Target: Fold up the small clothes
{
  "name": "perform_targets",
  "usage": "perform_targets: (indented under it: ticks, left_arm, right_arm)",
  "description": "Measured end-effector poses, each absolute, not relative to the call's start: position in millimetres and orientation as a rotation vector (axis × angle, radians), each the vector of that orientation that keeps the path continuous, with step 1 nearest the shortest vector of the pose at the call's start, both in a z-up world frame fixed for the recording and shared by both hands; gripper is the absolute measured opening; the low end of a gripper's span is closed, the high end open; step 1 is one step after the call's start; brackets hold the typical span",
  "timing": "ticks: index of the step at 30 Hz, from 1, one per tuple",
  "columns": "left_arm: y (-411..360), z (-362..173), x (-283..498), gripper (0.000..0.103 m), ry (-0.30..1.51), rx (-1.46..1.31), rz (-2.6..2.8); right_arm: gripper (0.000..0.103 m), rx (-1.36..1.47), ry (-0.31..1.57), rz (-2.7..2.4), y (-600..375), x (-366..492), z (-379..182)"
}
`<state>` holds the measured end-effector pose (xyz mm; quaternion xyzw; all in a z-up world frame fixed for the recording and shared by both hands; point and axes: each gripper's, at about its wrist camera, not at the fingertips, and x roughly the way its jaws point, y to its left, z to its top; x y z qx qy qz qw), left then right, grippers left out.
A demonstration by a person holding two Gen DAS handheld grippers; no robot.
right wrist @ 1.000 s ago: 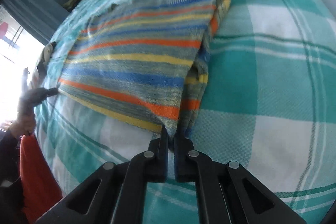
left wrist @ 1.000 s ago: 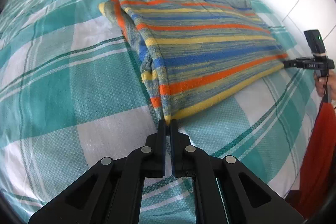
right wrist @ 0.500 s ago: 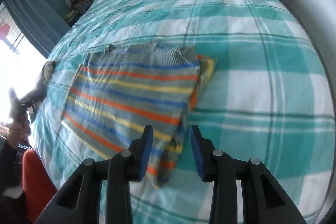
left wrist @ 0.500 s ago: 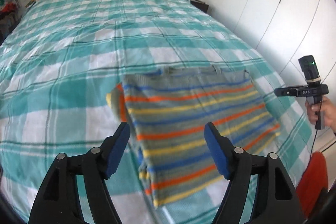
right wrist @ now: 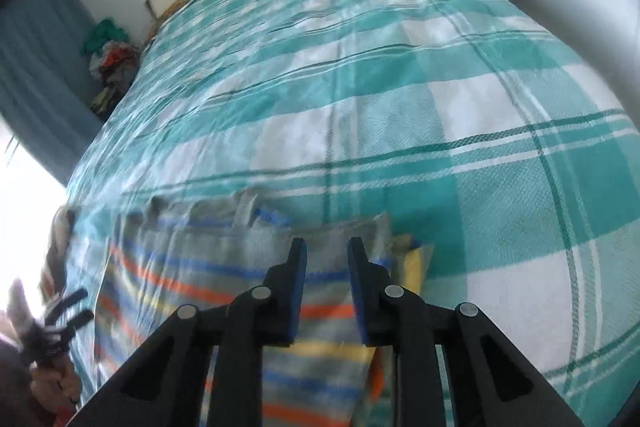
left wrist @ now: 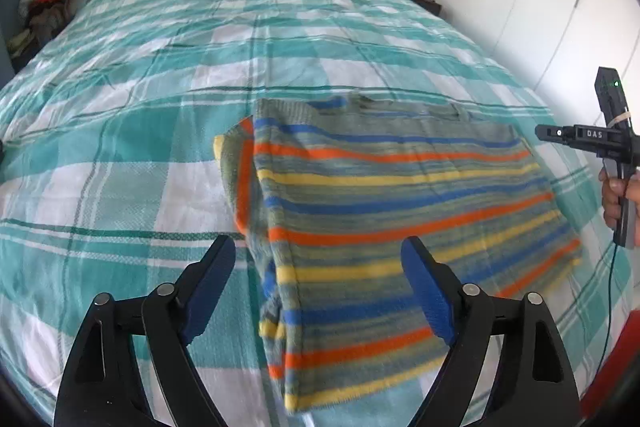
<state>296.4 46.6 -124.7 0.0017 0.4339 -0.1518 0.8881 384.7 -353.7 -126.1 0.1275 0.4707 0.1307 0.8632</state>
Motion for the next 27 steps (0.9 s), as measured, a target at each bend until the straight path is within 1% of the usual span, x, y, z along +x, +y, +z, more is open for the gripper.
perform_targets:
  ticks: [1,2,3,4,5,6,7,8,10,11,13,15,17,19,21,24,27]
  left_arm:
    - [44.1,-124.2,285.9,0.092,0.889,0.018,-0.329]
    - [41.5,-127.4,276.7,0.095,0.889,0.037,-0.334]
    - [38.3,-135.4,268.9,0.096,0.904,0.067,-0.327]
    - [35.3,-147.9,267.5,0.096,0.939,0.103,-0.311]
    - [33.5,-162.2,264.8,0.095,0.987,0.144,-0.282]
    - [33.1,-175.8,259.2,0.091,1.037,0.187,-0.24]
    - [35.5,-180.1,253.6,0.09,1.054,0.197,-0.221]
    - [39.7,-178.8,245.6,0.09,1.052,0.183,-0.206]
    - [47.5,-168.6,224.9,0.094,1.036,0.149,-0.165]
    - [49.6,-164.0,215.5,0.098,1.026,0.131,-0.149]
    - [50.3,-160.6,200.4,0.1,1.004,0.101,-0.116]
    - [47.7,-169.5,192.3,0.102,1.01,0.107,-0.059]
    - [46.5,-187.7,190.0,0.102,1.042,0.108,0.003]
    - [54.7,-202.9,188.2,0.103,1.059,0.046,0.014]
    - [58.3,-204.4,184.6,0.103,1.035,0.018,0.017]
    - [56.8,-206.8,183.6,0.102,1.026,0.036,0.01]
    - [58.6,-210.8,183.8,0.102,1.012,0.025,0.0]
  right_arm:
    - [0.024,0.252,0.995,0.334,-345.6,366.8,-124.3]
    - [0.029,0.239,1.011,0.396,-336.6,345.3,-126.0]
    - [0.034,0.222,1.039,0.432,-329.5,323.3,-133.6]
    - [0.035,0.199,1.07,0.436,-324.6,304.9,-145.7]
    - [0.035,0.156,1.121,0.407,-323.1,287.3,-163.1]
    - [0.033,0.12,1.173,0.352,-327.5,271.2,-181.4]
    - [0.032,0.108,1.189,0.3,-335.5,257.1,-191.6]
    - [0.027,0.138,1.145,0.262,-346.3,238.9,-187.9]
    - [0.036,0.172,1.103,0.171,-357.3,212.4,-173.8]
    - [0.038,0.183,1.069,0.141,-359.6,201.8,-165.9]
    - [0.049,0.199,1.001,0.112,-352.2,179.8,-152.8]
    - [0.064,0.213,0.956,0.092,-339.2,164.0,-152.1]
    - [0.067,0.208,0.968,0.075,-325.6,157.0,-164.7]
    - [0.068,0.19,1.018,0.058,-318.3,159.0,-182.9]
    - [0.07,0.14,1.004,0.037,-314.2,151.0,-191.8]
    - [0.079,0.086,1.002,0.053,-308.2,149.1,-197.1]
    - [0.082,0.072,0.989,0.059,-306.5,147.3,-202.7]
